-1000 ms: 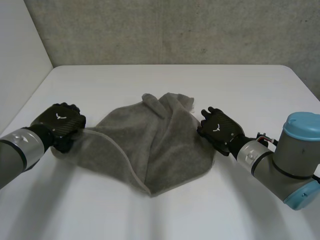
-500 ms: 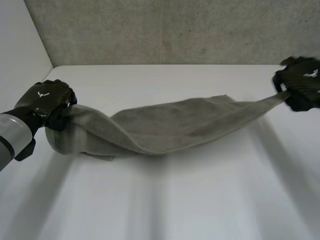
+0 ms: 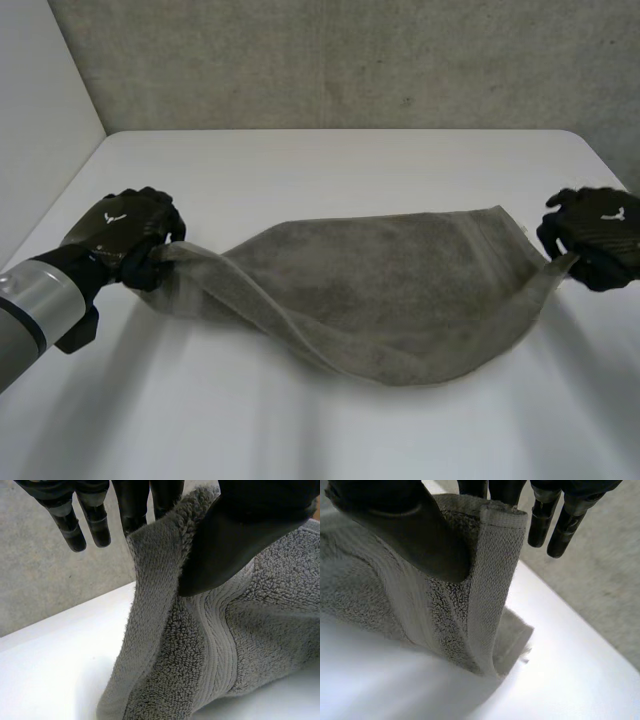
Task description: Fold the towel.
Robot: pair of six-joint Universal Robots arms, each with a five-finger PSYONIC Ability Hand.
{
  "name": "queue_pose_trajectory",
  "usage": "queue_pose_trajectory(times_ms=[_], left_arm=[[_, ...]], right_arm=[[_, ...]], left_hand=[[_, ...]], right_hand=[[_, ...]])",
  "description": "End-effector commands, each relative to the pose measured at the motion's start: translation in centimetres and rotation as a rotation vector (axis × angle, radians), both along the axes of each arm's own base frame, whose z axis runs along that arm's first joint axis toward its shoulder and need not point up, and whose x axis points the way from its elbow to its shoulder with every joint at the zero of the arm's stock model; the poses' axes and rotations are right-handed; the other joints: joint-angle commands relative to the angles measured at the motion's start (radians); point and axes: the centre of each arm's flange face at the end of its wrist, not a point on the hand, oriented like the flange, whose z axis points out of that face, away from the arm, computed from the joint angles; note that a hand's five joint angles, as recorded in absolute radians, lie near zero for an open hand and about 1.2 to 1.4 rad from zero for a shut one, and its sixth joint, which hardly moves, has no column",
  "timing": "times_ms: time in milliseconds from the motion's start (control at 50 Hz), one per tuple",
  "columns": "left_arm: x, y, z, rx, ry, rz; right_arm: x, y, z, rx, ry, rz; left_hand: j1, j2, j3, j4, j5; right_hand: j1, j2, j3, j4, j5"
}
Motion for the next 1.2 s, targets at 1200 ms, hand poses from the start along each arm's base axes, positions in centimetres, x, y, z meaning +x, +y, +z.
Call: queue_pose_trajectory(times_ms=[1200], left_arm=[[-1.0,-7.2,-0.5,-0.111,-0.013,0.025]], right_arm=[[4.4,-2.8,-0.1,-0.095,0.148,0.100]], left_hand=[[0.125,0.073,-0.051,-0.059,0.080]], right_hand=[[0.091,0.103,-0.043,-0.076,0.065]])
